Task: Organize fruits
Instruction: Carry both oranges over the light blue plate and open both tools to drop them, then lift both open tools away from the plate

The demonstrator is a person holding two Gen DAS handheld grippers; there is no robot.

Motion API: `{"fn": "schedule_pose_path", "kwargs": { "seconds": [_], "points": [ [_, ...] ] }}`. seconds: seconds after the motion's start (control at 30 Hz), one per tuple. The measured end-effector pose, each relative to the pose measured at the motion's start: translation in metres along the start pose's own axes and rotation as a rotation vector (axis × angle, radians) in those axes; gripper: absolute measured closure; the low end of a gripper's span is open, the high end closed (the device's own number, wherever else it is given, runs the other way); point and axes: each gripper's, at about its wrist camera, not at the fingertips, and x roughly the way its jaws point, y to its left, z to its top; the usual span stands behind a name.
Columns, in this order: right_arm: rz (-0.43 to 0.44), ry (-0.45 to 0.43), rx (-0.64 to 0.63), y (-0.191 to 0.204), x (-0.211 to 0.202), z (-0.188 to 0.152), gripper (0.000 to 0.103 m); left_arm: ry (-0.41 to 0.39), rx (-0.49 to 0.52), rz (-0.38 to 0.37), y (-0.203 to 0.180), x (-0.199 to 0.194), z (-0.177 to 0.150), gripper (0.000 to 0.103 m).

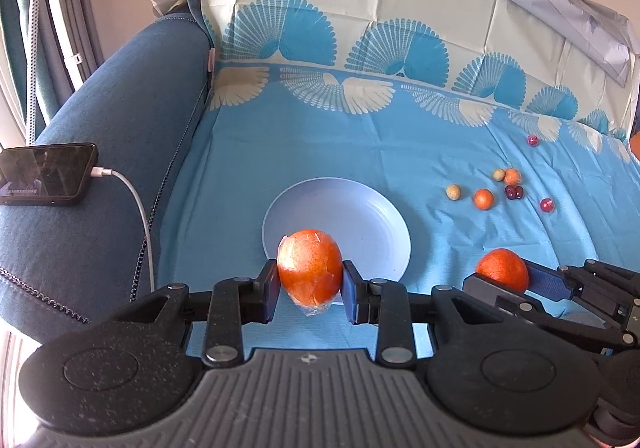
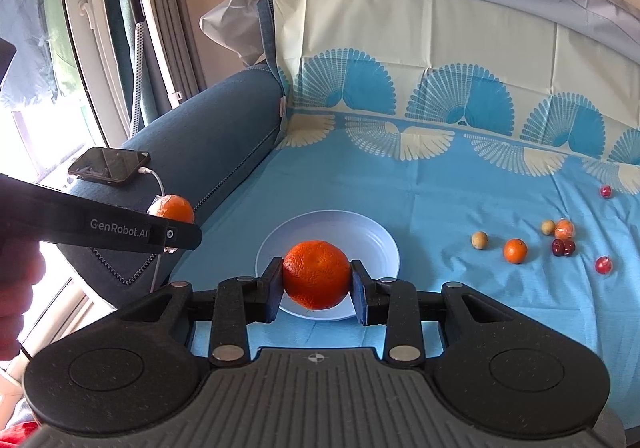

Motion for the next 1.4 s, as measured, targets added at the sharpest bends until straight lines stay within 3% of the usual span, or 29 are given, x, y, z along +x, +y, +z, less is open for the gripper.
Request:
{"fn": "schedule_pose_path", "kwargs": {
  "seconds": [0.53,0.83,0.87,0.9,0.93,1.0,1.07,1.23,1.4],
  "points": [
    [-0.033,0.155,0.006,-0.036,0.114,-0.014,0.067,0.172,0.052,0.004,-0.006,0.129,0.019,0.068],
    [-0.04,0.233,-0.074,-0.038,0.169,-0.019,0.067,0.269,0.076,0.039,-0.004,0.18,0.017,0.067],
    [-0.037,0.24,-0.079,-0.038,0.173,-0.018,0.066,0.271,0.076,0.042,-0.003,0.182,0.018,0.065],
    [-0.029,0.246,-0.084,-0.039,0.176,-0.017,0.065,0.269,0.076,0.038,-0.003,0.182,0.019,0.055],
    [-0.025,0.251,-0.087,-0.04,0.179,-0.016,0.065,0.261,0.074,0.034,-0.002,0.181,0.02,0.032],
    [-0.026,0.25,-0.091,-0.039,0.18,-0.014,0.054,0.216,0.071,0.047,-0.001,0.173,0.026,0.001],
    [-0.028,0.232,-0.1,-0.038,0.175,-0.011,0.028,0.165,0.076,0.078,-0.003,0.162,0.031,0.0],
    [-0.033,0.224,-0.075,-0.035,0.146,-0.006,0.006,0.214,0.073,0.064,-0.006,0.143,0.035,0.0],
    [-0.018,0.222,-0.014,-0.032,0.103,-0.007,0.001,0.26,0.079,0.077,-0.008,0.117,0.025,0.0]
  ]
}}
